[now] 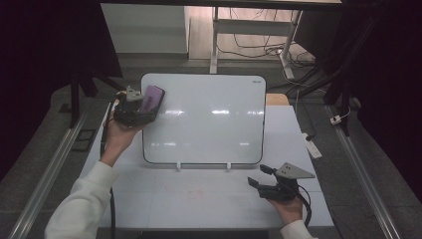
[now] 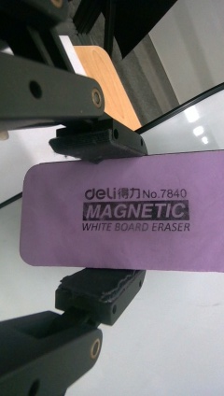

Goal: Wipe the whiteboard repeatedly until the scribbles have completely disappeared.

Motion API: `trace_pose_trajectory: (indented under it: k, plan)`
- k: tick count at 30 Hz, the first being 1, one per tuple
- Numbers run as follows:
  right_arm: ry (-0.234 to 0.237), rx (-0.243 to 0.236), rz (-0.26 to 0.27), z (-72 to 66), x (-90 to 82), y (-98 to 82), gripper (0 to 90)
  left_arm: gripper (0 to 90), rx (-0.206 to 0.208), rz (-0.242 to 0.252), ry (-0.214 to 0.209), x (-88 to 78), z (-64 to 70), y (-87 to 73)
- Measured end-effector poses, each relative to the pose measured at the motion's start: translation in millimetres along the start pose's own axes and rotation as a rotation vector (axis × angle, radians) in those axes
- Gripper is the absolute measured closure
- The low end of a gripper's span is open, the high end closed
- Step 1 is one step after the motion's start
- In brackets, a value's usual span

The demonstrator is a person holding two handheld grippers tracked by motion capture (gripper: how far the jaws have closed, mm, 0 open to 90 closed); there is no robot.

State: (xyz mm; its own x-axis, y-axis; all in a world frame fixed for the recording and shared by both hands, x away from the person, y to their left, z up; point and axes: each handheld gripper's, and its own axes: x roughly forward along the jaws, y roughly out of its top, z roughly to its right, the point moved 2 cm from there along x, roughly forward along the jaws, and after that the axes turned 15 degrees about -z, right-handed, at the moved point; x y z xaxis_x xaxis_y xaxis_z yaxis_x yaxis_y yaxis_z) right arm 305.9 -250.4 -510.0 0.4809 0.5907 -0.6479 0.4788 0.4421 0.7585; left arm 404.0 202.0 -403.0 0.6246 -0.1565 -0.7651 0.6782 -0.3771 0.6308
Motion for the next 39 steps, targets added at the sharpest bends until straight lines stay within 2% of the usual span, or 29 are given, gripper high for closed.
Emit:
trace_pose_trajectory:
  k: [4, 8, 14, 16, 18, 19, 20, 26, 29, 32, 34, 39]
  plan:
    - [0.000, 0.003, 0.001, -0.2, 0.2, 0.2, 29.1, 40.3, 0.032, -0.006, 0.013, 5.3, 13.9, -11.8]
    - [0.005, 0.001, 0.000, -1.1, 0.9, 0.3, 29.1, 40.4, 0.050, -0.003, -0.020, 10.8, 27.8, -24.0]
    - [0.005, 0.001, -0.004, -1.2, 2.2, 0.5, 29.1, 40.3, 0.144, -0.023, -0.025, 18.5, 53.7, -32.8]
    - [0.004, 0.000, -0.004, -1.4, 2.3, 0.6, 29.1, 40.3, 0.153, -0.027, -0.035, 18.3, 52.8, -31.9]
    - [0.004, 0.001, -0.004, -1.4, 2.1, 0.3, 29.1, 40.3, 0.139, -0.020, -0.056, 17.5, 47.1, -30.6]
    - [0.004, 0.003, -0.003, -1.2, 2.0, 0.2, 29.1, 40.3, 0.132, -0.016, -0.048, 16.4, 44.3, -29.7]
    - [0.004, 0.003, -0.003, -1.0, 2.0, 0.1, 29.1, 40.4, 0.117, -0.008, -0.032, 14.1, 38.4, -27.2]
    - [0.006, 0.004, -0.005, -0.8, 2.7, 0.2, 28.8, 40.3, 0.036, 0.017, -0.004, 3.8, 7.7, -4.1]
    - [0.005, 0.004, -0.001, -0.7, 2.0, 0.3, 28.8, 40.4, 0.027, 0.021, 0.009, 1.2, 3.4, 8.2]
    - [0.008, 0.006, -0.003, 0.1, 2.7, 0.1, 28.8, 40.4, 0.026, 0.032, 0.009, 1.0, 7.1, 20.8]
    - [0.009, 0.004, -0.006, 0.0, 3.4, 0.1, 28.8, 40.4, 0.035, 0.037, 0.001, 2.7, 14.7, 29.5]
    - [0.006, 0.000, -0.002, 0.1, 2.1, 0.6, 28.8, 40.4, 0.096, 0.040, -0.013, 8.9, 47.0, 53.8]
